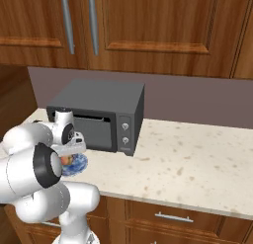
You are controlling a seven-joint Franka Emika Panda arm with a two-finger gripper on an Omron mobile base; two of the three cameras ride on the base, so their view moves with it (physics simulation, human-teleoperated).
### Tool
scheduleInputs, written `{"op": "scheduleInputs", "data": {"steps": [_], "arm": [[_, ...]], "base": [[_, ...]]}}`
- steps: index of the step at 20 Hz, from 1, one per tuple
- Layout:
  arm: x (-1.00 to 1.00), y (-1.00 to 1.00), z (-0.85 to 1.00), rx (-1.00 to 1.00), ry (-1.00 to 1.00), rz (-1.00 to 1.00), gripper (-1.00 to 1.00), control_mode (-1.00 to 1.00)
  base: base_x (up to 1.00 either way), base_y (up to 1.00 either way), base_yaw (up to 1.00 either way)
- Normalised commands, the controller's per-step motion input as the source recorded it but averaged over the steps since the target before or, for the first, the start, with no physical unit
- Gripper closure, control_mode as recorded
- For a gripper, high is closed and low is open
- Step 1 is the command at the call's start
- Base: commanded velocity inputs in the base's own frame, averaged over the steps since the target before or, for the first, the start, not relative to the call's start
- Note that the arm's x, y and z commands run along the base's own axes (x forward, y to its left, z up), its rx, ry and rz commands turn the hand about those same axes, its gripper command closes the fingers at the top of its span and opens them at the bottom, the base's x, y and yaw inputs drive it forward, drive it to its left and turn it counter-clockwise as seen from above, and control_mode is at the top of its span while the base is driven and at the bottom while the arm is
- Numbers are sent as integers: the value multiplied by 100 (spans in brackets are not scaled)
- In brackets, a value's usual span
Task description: Remove the peach from the bowl and place it on the small plate. Then place the bowl with only the fish in the microwave, close the door, and press the start button to microwave the fish.
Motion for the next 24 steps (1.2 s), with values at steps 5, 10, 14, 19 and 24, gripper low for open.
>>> {"op": "scheduleInputs", "data": {"steps": [5, 10, 14, 19, 24], "arm": [[-14, -24, -8, 0, -1, 0, -100, -100], [-37, -8, 8, 0, -6, -8, -100, -100], [-36, 12, 74, -1, -13, -6, -100, -100], [-34, 41, 85, -2, -16, -1, -100, -100], [-47, 100, 44, -17, -2, 1, -100, -100]], "base": [[0, 0, 0], [0, 0, 0], [0, 0, 0], [0, 0, 0], [0, 0, 0]]}}
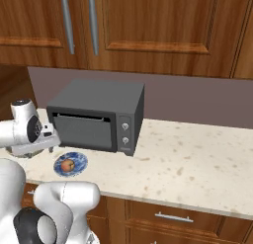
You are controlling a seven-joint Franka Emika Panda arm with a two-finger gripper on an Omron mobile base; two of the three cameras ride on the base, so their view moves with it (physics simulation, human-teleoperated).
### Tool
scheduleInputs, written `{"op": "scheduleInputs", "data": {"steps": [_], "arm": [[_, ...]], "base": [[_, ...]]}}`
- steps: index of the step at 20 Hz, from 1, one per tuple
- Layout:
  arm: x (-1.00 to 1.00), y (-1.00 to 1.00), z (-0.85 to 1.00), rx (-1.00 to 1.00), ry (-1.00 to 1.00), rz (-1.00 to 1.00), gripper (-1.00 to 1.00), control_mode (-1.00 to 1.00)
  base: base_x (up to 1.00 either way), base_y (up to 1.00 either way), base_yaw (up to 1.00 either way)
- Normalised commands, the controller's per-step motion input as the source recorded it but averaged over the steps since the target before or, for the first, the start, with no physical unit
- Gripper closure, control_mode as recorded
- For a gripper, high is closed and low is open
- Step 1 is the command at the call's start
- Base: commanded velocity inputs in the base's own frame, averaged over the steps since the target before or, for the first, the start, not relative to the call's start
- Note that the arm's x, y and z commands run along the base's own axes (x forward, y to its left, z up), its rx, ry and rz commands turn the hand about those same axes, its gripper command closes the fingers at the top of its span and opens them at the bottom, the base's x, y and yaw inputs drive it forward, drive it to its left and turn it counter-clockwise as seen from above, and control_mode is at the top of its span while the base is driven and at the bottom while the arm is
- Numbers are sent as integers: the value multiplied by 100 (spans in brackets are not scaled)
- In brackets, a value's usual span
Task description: Remove the peach from the bowl and place it on the small plate. Then place the bowl with only the fish in the microwave, close the door, and press the start button to microwave the fish.
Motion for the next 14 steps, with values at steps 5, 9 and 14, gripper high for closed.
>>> {"op": "scheduleInputs", "data": {"steps": [5, 9, 14], "arm": [[-6, 100, 54, -23, -9, 7, -100, -100], [0, 100, 28, -36, -1, 12, -100, -100], [20, 100, -39, -23, 4, 14, -100, -100]], "base": [[0, 0, 0], [0, 0, 0], [0, 0, 0]]}}
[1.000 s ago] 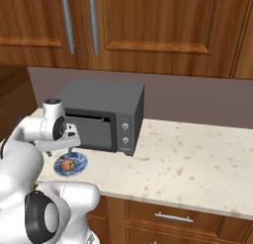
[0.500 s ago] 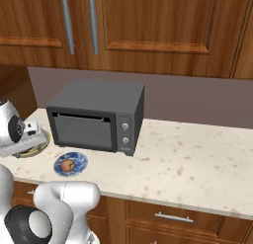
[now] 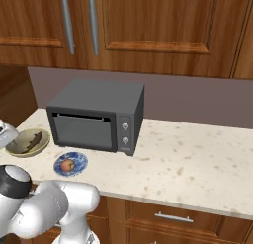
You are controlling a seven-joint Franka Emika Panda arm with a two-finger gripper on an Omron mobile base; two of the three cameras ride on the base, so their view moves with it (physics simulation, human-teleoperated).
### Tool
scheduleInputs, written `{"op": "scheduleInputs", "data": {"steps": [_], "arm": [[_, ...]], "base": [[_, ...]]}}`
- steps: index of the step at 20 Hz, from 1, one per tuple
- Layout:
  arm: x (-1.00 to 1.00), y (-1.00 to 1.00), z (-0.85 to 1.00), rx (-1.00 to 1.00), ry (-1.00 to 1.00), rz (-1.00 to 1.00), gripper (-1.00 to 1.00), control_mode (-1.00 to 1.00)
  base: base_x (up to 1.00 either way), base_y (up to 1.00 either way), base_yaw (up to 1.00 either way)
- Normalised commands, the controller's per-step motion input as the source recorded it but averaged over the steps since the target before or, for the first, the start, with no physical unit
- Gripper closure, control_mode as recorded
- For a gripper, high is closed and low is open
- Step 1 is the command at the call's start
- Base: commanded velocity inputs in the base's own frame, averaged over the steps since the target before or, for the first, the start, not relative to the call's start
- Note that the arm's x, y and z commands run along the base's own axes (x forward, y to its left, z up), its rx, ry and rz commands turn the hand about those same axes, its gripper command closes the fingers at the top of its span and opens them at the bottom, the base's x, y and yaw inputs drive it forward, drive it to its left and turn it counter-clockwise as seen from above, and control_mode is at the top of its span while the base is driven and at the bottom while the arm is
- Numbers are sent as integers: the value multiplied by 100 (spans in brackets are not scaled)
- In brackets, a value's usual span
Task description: Remove the peach from the bowl and place it on the small plate. Then place the bowl with only the fish in the microwave, close the door, and press the start button to microwave the fish.
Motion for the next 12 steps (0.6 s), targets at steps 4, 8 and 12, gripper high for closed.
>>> {"op": "scheduleInputs", "data": {"steps": [4, 8, 12], "arm": [[43, 65, -38, -8, 5, 18, -100, -100], [59, 6, -24, 0, 1, 10, -100, -100], [36, 0, -44, 0, 3, 4, -100, -100]], "base": [[0, 0, 0], [0, 0, 0], [0, 0, 0]]}}
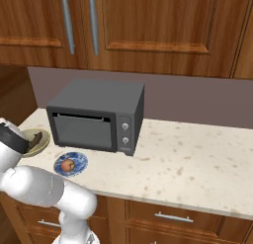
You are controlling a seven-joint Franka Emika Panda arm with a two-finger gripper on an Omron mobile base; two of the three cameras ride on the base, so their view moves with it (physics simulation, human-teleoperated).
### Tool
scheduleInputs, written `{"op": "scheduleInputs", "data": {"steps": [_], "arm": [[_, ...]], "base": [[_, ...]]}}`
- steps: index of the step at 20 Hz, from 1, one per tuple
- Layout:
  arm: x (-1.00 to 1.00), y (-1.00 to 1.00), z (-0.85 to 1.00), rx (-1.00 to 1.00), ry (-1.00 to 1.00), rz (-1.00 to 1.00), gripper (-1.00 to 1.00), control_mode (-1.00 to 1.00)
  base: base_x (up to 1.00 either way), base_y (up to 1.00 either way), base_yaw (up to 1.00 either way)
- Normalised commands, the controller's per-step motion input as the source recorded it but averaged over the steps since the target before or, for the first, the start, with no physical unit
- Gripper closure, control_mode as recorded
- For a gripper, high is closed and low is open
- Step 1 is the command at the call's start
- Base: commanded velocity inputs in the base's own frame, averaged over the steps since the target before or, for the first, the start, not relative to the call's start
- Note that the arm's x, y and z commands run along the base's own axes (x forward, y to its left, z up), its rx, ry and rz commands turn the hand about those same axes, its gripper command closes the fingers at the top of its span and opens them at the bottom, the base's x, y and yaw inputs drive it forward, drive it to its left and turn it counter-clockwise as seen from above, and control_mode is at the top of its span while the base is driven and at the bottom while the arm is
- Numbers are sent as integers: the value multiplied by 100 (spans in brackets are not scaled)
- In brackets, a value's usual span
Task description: Remove the peach from the bowl and place it on the small plate. Then place the bowl with only the fish in the microwave, close the door, and press the start button to microwave the fish.
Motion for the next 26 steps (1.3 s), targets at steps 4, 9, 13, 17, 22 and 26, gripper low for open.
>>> {"op": "scheduleInputs", "data": {"steps": [4, 9, 13, 17, 22, 26], "arm": [[5, 1, -54, -1, 2, 4, -100, -100], [0, 0, -27, 0, 0, 1, -100, -100], [5, -2, -12, 0, 0, 2, -100, -100], [1, -5, -7, 0, -1, 3, 100, -100], [0, -17, 0, 0, -10, 2, 100, -100], [0, -34, 0, 4, -5, 0, 100, -100]], "base": [[0, 0, 0], [0, 0, 0], [0, 0, 0], [0, 0, 0], [0, 0, 0], [0, 0, 0]]}}
